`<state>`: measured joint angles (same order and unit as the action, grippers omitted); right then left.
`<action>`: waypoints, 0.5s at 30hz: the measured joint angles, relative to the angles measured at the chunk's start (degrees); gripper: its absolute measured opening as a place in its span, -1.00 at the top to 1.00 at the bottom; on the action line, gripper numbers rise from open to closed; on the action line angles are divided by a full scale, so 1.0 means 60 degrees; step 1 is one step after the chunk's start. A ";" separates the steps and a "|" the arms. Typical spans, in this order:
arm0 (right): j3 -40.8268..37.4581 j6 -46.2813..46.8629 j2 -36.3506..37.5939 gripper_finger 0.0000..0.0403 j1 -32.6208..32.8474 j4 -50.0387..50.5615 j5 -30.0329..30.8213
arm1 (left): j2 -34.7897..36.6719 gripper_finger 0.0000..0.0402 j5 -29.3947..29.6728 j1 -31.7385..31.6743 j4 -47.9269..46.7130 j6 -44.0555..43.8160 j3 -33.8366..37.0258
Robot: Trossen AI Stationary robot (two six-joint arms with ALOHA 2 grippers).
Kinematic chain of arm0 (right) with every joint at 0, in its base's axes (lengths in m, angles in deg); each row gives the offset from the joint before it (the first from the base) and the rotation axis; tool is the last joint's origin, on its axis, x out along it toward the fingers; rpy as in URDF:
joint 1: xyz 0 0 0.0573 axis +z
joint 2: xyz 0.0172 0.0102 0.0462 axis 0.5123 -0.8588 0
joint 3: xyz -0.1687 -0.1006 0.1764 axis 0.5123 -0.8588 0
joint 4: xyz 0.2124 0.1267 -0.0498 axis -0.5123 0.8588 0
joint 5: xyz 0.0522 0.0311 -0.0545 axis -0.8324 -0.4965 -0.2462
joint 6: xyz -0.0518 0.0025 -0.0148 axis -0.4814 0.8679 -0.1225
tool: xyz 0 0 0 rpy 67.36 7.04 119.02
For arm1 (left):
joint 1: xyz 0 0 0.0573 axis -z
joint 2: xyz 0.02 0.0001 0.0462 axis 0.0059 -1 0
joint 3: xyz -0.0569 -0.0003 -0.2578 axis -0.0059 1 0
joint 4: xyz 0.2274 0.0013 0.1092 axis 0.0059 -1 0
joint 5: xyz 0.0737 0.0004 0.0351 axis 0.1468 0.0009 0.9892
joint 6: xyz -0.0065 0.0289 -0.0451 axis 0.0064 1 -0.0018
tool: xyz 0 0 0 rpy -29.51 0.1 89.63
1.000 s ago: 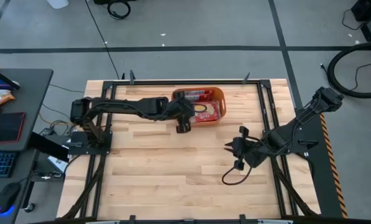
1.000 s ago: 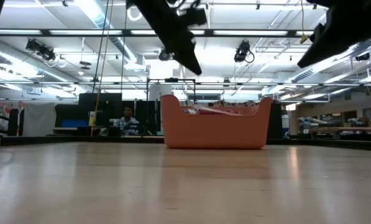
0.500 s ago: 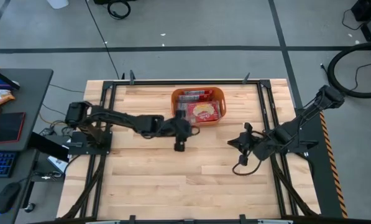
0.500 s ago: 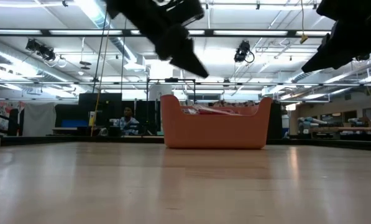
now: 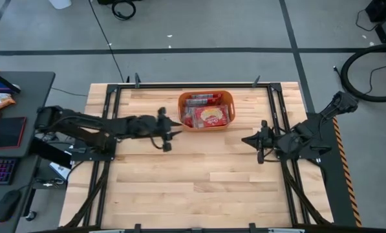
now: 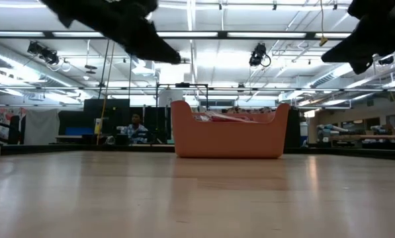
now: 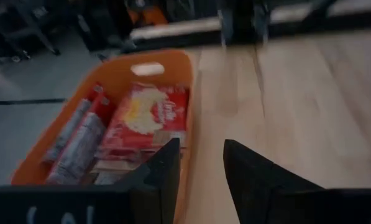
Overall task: Sort popcorn bags into baskets
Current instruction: Return to Home Position
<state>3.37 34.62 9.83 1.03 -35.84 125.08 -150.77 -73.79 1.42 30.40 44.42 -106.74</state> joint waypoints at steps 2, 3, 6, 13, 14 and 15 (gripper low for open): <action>-0.0312 -0.0036 0.0280 0.96 -0.0083 -0.0114 -0.0212 | 0.0639 0.36 -0.0070 -0.0081 0.0598 -0.0250 0.0630; -0.0439 -0.0114 0.0400 0.97 -0.0143 -0.0363 -0.0224 | 0.1017 0.36 -0.0100 -0.0095 0.0712 -0.0348 0.0935; -0.1016 -0.0394 0.0763 0.97 -0.0306 -0.1176 -0.0298 | 0.1930 0.36 -0.0161 -0.0145 0.1039 -0.0569 0.1649; -0.2356 -0.1134 0.1072 0.97 -0.0984 -0.4069 -0.1137 | 0.3878 0.36 -0.0115 -0.0177 0.1355 -0.1045 0.2820; -0.2470 -0.1262 0.1069 0.97 -0.1093 -0.4357 -0.1212 | 0.4186 0.36 -0.0118 -0.0194 0.1390 -0.1093 0.2975; -0.2559 -0.1418 0.1069 0.97 -0.1209 -0.4638 -0.1279 | 0.4482 0.36 -0.0119 -0.0214 0.1304 -0.1211 0.3214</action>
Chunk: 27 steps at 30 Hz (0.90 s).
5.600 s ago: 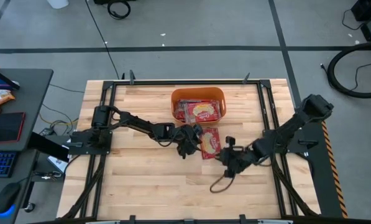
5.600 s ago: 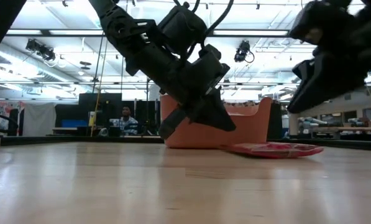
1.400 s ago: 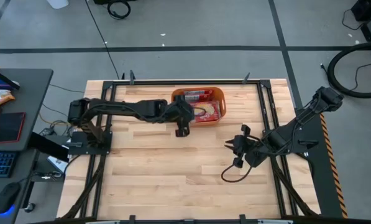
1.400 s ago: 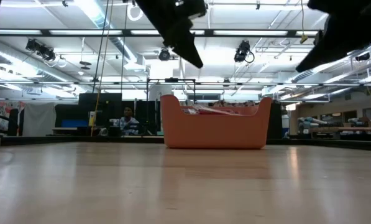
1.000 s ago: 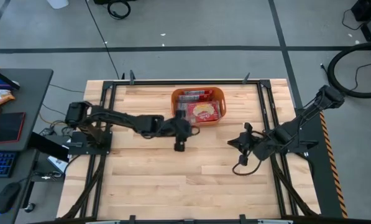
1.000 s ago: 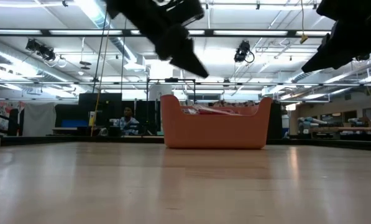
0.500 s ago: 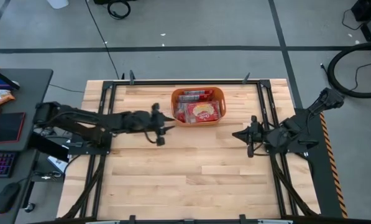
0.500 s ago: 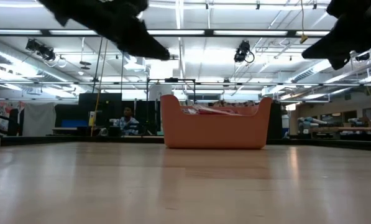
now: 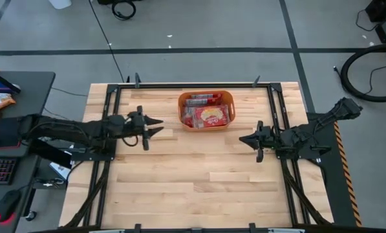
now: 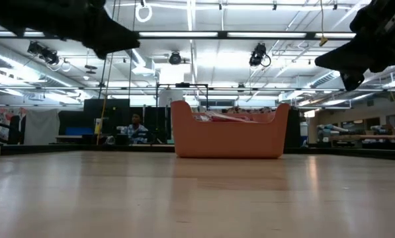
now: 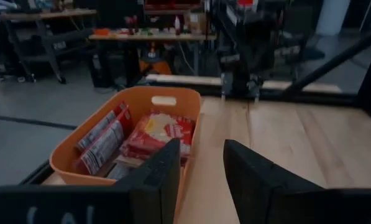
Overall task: Sort popcorn bags into baskets
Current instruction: Return to Home Position
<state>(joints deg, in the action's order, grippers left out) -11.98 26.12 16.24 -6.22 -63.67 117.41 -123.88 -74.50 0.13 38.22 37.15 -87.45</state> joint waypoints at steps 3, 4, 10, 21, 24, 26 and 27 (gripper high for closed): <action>-0.0216 -0.0320 0.0033 0.97 -0.0343 -0.0314 -0.0129 | 0.0737 0.36 -0.0034 -0.0029 0.0429 -0.0243 0.0618; -0.0240 -0.0363 0.0034 0.97 -0.0472 -0.0377 -0.0212 | 0.1022 0.36 -0.0038 -0.0061 0.0489 -0.0298 0.0820; -0.0285 -0.0433 0.0136 0.97 -0.1121 -0.0398 -0.0993 | 0.2504 0.36 0.0054 -0.0263 0.0561 -0.0768 0.1836; -0.0090 -0.0964 0.1133 0.96 -0.1282 0.0890 -0.0459 | 0.4954 0.36 0.0607 -0.0314 -0.1355 -0.0803 0.2328; -0.0439 -0.0539 0.1300 0.96 -0.1274 0.0839 -0.0633 | 0.5512 0.36 0.0605 -0.0314 -0.1852 -0.0806 0.2324; -0.0752 -0.0362 0.1388 0.96 -0.1274 0.0741 -0.0742 | 0.5754 0.36 0.0604 -0.0307 -0.2238 -0.0801 0.2324; -0.0740 -0.0292 0.1410 0.96 -0.1274 0.0884 -0.0735 | 0.5870 0.36 0.0601 -0.0307 -0.2422 -0.0795 0.2324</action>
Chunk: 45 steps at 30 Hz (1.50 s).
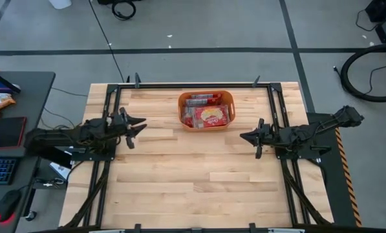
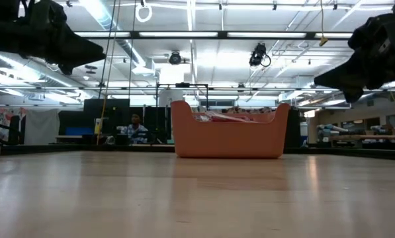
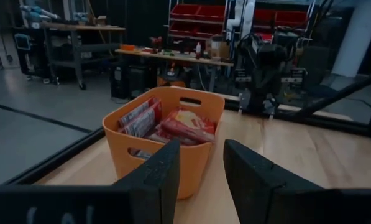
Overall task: Sort popcorn bags into baskets
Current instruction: Return to Home Position
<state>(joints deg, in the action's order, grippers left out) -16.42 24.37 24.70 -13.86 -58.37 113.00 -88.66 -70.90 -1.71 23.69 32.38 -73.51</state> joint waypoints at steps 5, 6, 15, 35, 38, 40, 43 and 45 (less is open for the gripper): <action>0.0002 -0.0343 0.0007 0.93 0.0003 0.0081 0.0026 | 0.0255 0.36 -0.0114 0.0000 -0.0487 0.0008 0.0004; 0.0002 -0.0526 0.0004 0.93 0.0003 0.0086 0.0026 | 0.0253 0.36 -0.0194 0.0000 -0.0467 -0.0001 0.0005; 0.0002 -0.2004 0.0004 0.93 0.0003 -0.0195 0.0039 | 0.0303 0.37 -0.0523 0.0004 0.0639 -0.0640 0.1217; 0.0002 -0.2217 0.0000 0.91 0.0007 -0.0655 0.0019 | 0.1809 0.37 -0.0466 0.0064 0.0082 0.1502 0.1221; 0.0002 -0.2214 0.0001 0.92 0.0006 -0.0686 0.0019 | 0.1808 0.37 -0.0663 0.0306 0.0096 0.2008 0.1228; 0.0002 -0.2214 0.0004 0.92 0.0007 -0.0690 0.0019 | 0.1805 0.37 -0.0674 0.0507 0.0111 0.2281 0.1228; 0.0002 -0.2214 0.0004 0.92 0.0007 -0.0690 0.0015 | 0.1797 0.37 -0.0685 0.0727 0.0073 0.2272 0.1228; 0.0002 -0.2214 0.0001 0.92 0.0007 -0.0690 0.0012 | 0.1786 0.37 -0.0708 0.0809 0.0005 0.1980 0.1228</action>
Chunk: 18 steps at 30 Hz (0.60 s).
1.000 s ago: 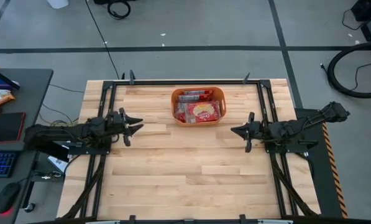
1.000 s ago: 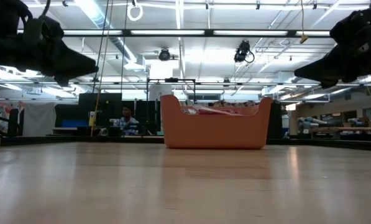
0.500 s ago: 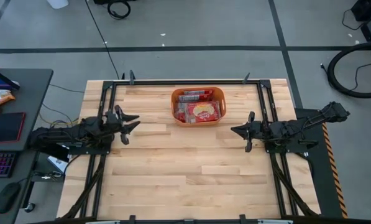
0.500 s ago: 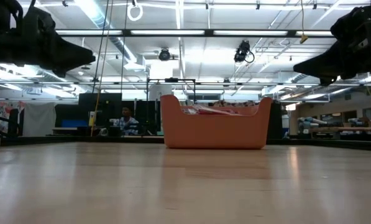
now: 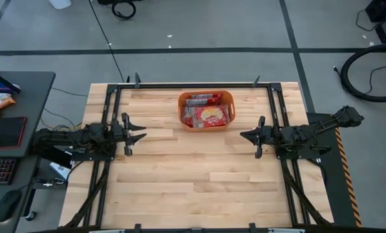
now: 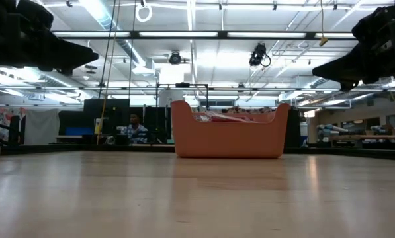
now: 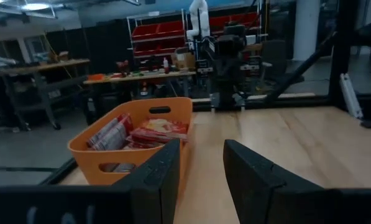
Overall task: Sort popcorn bags into baskets
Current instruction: Return to Home Position
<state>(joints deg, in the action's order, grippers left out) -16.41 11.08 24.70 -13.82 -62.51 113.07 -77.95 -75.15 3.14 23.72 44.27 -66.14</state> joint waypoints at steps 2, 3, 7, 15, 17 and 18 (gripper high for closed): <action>0.0000 0.0000 0.0003 0.91 -0.0001 -0.0001 -0.0001 | -0.0039 0.36 0.0001 0.0015 -0.0012 -0.0269 0.0000; 0.0000 0.0000 0.0001 0.91 -0.0002 0.0001 -0.0002 | -0.0042 0.36 -0.0002 0.0015 -0.0022 -0.0389 0.0000; 0.0000 0.0000 0.0003 0.92 0.0000 0.0003 -0.0004 | -0.0055 0.36 0.0005 0.0004 -0.0006 -0.0389 0.0000; 0.0000 0.0000 0.0003 0.92 0.0000 0.0003 -0.0004 | -0.0057 0.36 0.0038 0.0004 0.0166 -0.0377 0.0007; 0.0000 0.0000 0.0003 0.92 0.0000 0.0003 -0.0004 | -0.0057 0.36 0.0035 0.0004 0.0187 -0.0369 0.0007; 0.0000 0.0000 0.0002 0.92 0.0000 0.0003 -0.0004 | -0.0057 0.36 0.0038 0.0004 0.0199 -0.0368 0.0007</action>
<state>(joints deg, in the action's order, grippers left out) -16.41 11.08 24.71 -13.82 -62.49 113.04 -78.29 -74.92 3.17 24.92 42.06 -66.10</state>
